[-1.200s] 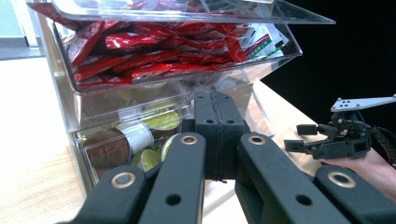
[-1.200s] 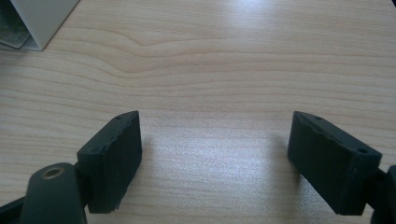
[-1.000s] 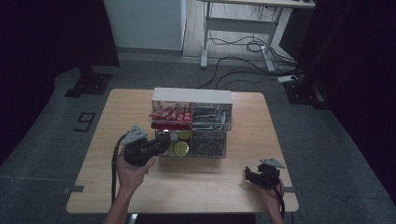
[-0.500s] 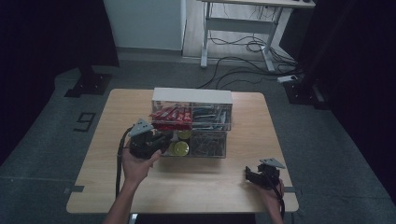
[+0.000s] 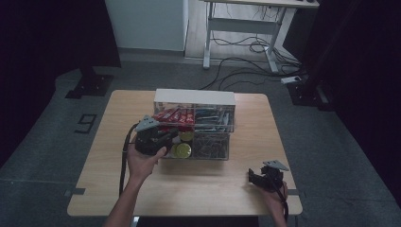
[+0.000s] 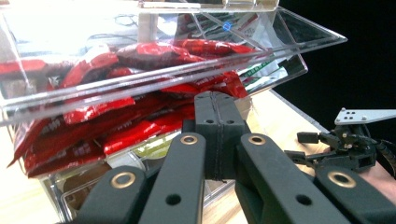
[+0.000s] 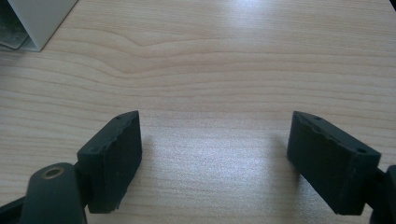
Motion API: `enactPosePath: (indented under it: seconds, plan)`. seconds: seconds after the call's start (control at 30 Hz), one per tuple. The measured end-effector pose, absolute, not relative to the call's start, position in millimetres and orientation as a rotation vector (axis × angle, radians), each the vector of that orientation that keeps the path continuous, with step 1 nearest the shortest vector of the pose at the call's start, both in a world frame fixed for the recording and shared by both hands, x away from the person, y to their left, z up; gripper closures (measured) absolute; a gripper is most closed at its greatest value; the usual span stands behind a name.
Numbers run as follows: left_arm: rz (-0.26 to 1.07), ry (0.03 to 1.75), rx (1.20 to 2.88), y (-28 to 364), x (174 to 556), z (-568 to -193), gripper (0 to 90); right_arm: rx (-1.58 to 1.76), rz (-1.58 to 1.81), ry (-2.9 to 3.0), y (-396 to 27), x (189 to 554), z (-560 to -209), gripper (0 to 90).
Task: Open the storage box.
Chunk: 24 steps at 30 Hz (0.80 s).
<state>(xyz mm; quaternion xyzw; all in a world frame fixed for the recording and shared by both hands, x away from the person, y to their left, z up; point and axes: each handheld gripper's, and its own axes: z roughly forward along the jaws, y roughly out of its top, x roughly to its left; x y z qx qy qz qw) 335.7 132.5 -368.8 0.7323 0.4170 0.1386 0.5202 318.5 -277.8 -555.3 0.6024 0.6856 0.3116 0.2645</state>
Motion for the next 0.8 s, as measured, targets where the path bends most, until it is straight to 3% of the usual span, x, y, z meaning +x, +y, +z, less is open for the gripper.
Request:
enactPosePath:
  seconds: [0.8]
  plan:
    - [0.299,1.010,1.725,133.5,345.2,-360.6,90.0,1.627,0.842,1.854,-278.2,318.6,-555.3,17.9]
